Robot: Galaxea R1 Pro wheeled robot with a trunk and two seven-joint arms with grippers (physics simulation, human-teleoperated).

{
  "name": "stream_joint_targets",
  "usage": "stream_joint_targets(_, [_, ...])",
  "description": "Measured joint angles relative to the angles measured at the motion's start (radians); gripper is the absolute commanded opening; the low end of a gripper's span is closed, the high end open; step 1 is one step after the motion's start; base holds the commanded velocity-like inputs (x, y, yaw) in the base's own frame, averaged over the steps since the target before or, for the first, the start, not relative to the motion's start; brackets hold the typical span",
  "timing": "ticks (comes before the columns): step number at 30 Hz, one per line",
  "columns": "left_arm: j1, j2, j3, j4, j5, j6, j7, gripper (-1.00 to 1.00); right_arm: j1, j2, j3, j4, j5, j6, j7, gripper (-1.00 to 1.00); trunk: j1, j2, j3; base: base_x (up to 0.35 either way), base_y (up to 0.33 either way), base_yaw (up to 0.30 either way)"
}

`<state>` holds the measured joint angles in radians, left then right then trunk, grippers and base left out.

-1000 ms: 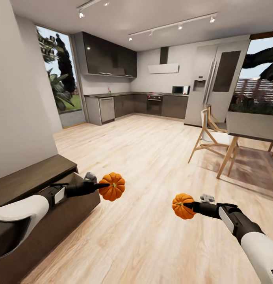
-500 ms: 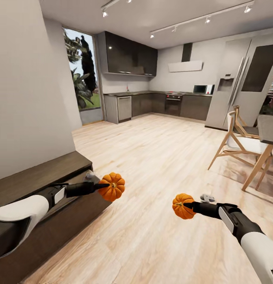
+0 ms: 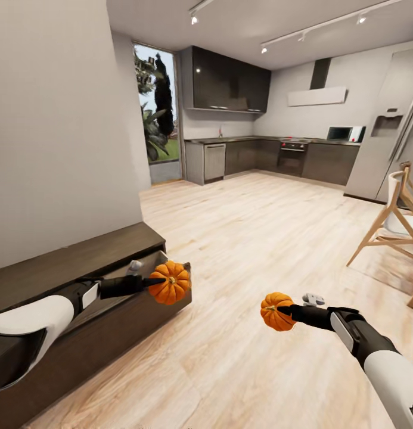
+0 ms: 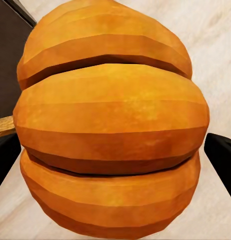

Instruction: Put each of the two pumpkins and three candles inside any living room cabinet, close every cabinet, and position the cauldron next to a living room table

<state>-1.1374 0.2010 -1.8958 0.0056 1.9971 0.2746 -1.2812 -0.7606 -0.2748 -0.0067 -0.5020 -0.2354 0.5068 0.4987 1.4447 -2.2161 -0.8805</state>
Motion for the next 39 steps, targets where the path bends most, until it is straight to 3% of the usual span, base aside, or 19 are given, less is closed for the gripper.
stream_joint_targets(24, [0.001,-0.004,0.001,-0.001,0.001,-0.001,0.0,-1.0,0.0,0.0,0.0,0.004,0.0,-0.001,0.0,-1.0,0.0,0.0,-0.013,0.0,-0.006,0.289])
stream_joint_targets(27, [0.001,-0.006,0.021,-0.001,0.002,-0.001,0.0,-1.0,0.0,0.0,-0.001,0.004,-0.005,-0.001,0.0,-1.0,0.0,0.0,-0.014,0.0,-0.189,0.289])
stream_joint_targets(39, [0.001,-0.006,0.017,-0.001,0.001,-0.001,0.001,-1.0,0.0,0.001,0.0,0.004,-0.004,-0.001,0.0,-1.0,0.0,0.0,-0.02,0.04,-0.312,0.289])
